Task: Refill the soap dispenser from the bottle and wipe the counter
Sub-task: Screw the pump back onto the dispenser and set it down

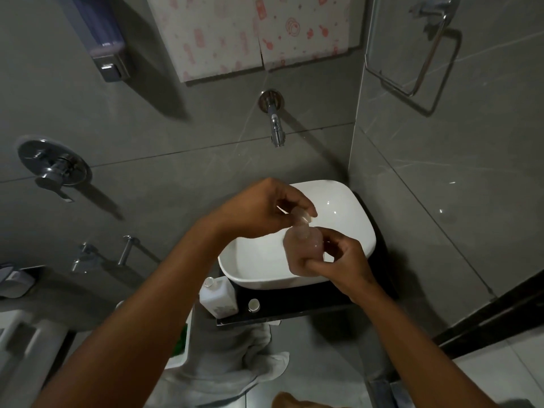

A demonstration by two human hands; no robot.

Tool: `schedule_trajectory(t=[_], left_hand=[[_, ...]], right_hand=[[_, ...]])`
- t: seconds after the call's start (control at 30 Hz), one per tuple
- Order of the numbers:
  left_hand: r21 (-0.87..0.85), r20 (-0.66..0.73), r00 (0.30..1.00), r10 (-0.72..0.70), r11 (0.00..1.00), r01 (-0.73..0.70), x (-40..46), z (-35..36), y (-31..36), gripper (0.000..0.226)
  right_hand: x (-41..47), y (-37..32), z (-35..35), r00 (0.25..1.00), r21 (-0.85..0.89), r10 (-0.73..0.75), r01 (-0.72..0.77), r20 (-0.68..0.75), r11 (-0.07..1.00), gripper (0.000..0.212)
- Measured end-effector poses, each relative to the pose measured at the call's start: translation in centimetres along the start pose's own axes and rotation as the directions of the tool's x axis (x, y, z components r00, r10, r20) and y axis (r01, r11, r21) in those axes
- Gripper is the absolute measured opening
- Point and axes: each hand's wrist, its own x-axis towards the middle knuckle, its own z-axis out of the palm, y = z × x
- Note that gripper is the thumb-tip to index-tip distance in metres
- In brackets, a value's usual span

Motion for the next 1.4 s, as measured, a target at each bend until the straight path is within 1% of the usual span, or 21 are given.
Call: schedule_trajectory(t=[0.07,0.17,0.23,0.33,0.43,0.53,0.6,0.63,0.67,0.73,0.77,0.83,1.0,1.07,1.13,1.23,1.3,1.33,1.4], left_hand=[[0.032,0.033,0.999,0.024,0.999,-0.025,0.3,-0.4,0.2,0.027],[0.018,0.057,0.997,0.052,0.998,-0.053,0.6,-0.5,0.4,0.031],[0.004,0.054,0.997,0.063,0.998,-0.063,0.8,-0.3,0.4,0.032],[-0.013,0.037,0.996,0.080,0.997,-0.079,0.7,0.0,0.3,0.027],[-0.043,0.032,0.996,0.088,0.995,-0.087,0.6,0.3,0.5,0.033],[-0.168,-0.008,1.000,0.006,0.986,-0.007,0.1,0.4,-0.5,0.049],[-0.294,-0.067,0.990,-0.123,0.951,0.099,-0.9,0.9,-2.3,0.063],[-0.337,-0.073,0.980,-0.188,0.929,0.153,-1.5,1.5,-3.3,0.068],[-0.348,-0.052,0.971,-0.232,0.916,0.200,-2.1,2.5,-4.3,0.070],[-0.309,0.025,0.963,-0.268,0.914,0.263,-3.0,5.1,-5.4,0.073],[-0.304,0.040,0.963,-0.265,0.915,0.265,-3.2,6.5,-5.7,0.072],[-0.340,0.005,0.969,-0.248,0.911,0.235,-3.2,8.8,-5.6,0.068],[-0.366,-0.106,0.967,-0.233,0.913,0.180,-1.9,12.1,-5.7,0.061],[-0.402,-0.119,0.964,-0.239,0.899,0.173,-1.3,13.8,-5.9,0.058],[-0.443,-0.107,0.966,-0.236,0.881,0.166,-0.6,16.0,-6.2,0.055],[-0.489,-0.106,0.964,-0.245,0.857,0.164,0.4,19.8,-6.5,0.054],[-0.469,-0.111,0.967,-0.228,0.870,0.151,1.3,22.2,-6.4,0.056],[-0.456,-0.115,0.972,-0.207,0.880,0.133,1.9,23.4,-6.5,0.053],[-0.443,-0.140,0.972,-0.191,0.890,0.111,2.8,26.1,-7.3,0.039]], right_hand=[[-0.1,0.1,-0.1,1.000,0.011,0.004,-0.004,0.002,1.000,0.050],[-0.1,0.1,-0.2,1.000,0.023,0.018,-0.018,0.004,1.000,0.049],[-0.1,0.3,-0.5,0.999,0.030,0.034,-0.034,0.004,0.999,0.049],[-0.2,0.5,-0.9,0.999,0.028,0.044,-0.045,0.009,0.999,0.051],[-0.3,0.5,-1.1,0.998,0.045,0.054,-0.055,0.019,0.997,0.052],[-0.4,0.5,-1.3,0.998,0.102,0.066,-0.068,0.025,0.992,0.055],[-0.6,0.4,-1.6,0.997,0.135,0.062,-0.067,0.043,0.989,0.057],[-0.7,0.3,-1.9,0.997,0.152,0.055,-0.062,0.046,0.986,0.058],[-0.9,0.3,-2.1,0.997,0.169,0.053,-0.060,0.048,0.984,0.060],[-1.1,0.5,-2.6,0.996,0.189,0.069,-0.078,0.050,0.979,0.064],[-1.3,0.7,-2.9,0.996,0.192,0.077,-0.085,0.050,0.978,0.066],[-1.4,1.0,-3.3,0.996,0.201,0.082,-0.090,0.046,0.976,0.066],[-1.9,1.7,-4.8,0.992,0.279,0.129,-0.124,0.001,0.952,0.054],[-2.3,2.8,-6.0,0.982,0.326,0.185,-0.165,-0.031,0.931,0.050],[-3.2,4.5,-7.1,0.946,0.411,0.312,-0.253,-0.084,0.876,0.046],[-4.7,7.5,-8.2,0.840,0.490,0.515,-0.382,-0.169,0.784,0.027],[-5.5,9.5,-8.7,0.782,0.541,0.597,-0.427,-0.182,0.724,0.023],[-5.8,10.3,-9.0,0.757,0.567,0.625,-0.434,-0.191,0.700,0.022],[-6.1,11.8,-9.4,0.713,0.611,0.663,-0.424,-0.230,0.668,0.022]])
